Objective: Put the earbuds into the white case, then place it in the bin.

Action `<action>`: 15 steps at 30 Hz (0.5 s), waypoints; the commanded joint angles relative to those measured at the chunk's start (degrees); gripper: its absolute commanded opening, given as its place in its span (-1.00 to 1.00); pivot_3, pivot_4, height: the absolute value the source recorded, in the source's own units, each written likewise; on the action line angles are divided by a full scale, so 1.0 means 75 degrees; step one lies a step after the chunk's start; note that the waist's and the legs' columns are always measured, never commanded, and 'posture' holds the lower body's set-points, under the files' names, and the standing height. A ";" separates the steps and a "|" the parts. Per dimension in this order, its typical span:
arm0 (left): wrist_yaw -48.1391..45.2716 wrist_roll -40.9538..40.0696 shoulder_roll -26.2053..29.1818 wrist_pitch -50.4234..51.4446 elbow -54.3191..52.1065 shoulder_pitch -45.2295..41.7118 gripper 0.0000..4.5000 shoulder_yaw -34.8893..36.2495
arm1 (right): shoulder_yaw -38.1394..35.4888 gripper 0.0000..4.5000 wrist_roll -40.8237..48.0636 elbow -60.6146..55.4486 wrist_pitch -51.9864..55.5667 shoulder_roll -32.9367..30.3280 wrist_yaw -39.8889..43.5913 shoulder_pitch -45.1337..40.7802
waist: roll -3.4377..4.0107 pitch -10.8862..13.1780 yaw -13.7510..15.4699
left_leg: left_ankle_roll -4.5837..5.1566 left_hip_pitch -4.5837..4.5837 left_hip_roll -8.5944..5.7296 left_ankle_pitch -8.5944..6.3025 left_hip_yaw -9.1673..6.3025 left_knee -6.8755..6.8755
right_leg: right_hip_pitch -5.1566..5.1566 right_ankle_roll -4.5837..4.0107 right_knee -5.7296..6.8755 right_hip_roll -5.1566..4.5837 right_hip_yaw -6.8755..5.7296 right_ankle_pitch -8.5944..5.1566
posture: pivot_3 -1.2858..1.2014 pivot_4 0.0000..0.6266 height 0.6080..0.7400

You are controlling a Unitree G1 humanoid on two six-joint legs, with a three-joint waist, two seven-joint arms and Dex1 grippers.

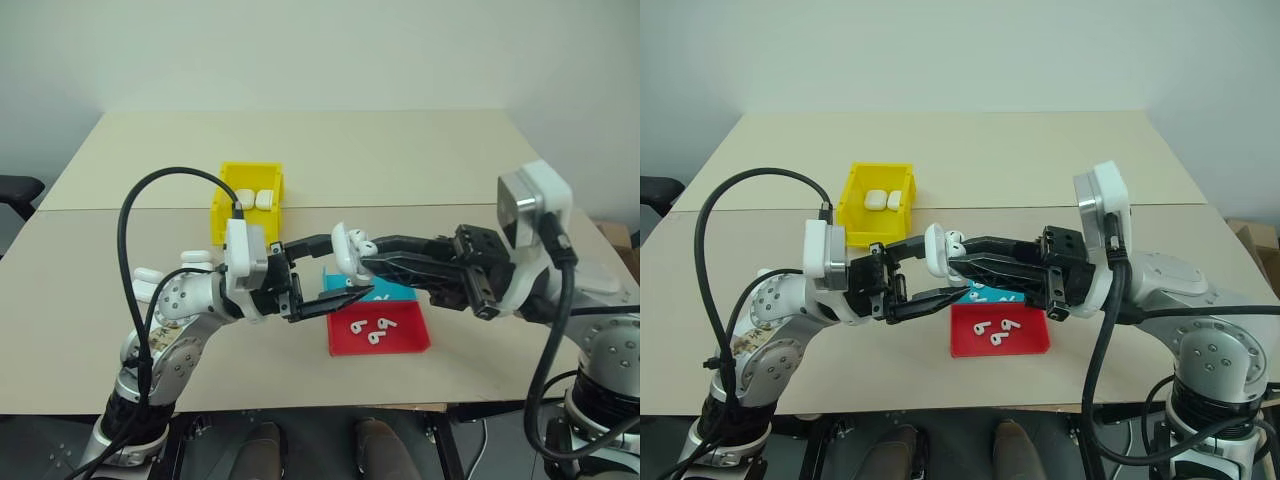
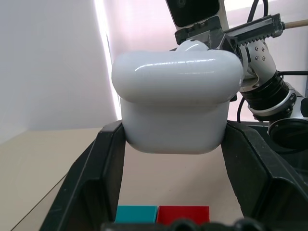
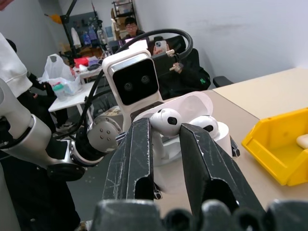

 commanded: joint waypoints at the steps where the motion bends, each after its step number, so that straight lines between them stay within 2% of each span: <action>1: 0.0015 -0.0004 -0.0025 -0.0158 -0.0328 -0.0036 0.22 0.0104 | 0.0082 -0.71 0.0022 -0.0182 -0.0383 -0.0164 -0.0053 0.0063 | 0.0000 0.0000 0.0011 | 0.0000 0.0000 0.0000 0.0000 0.0000 0.0000 | 0.0000 0.0000 0.0000 0.0000 0.0000 0.0000 | 0.03 -0.52 1.00; 15: -0.0014 0.0140 -0.0233 -0.0331 -0.0256 -0.0058 0.22 0.0121 | 0.0682 -0.71 -0.0552 -0.0363 -0.1272 -0.0693 0.0051 0.0480 | -0.0001 0.0001 0.0082 | 0.0000 0.0001 0.0000 0.0000 0.0001 0.0000 | 0.0000 0.0002 -0.0002 0.0000 0.0000 -0.0001 | 0.03 -0.52 1.00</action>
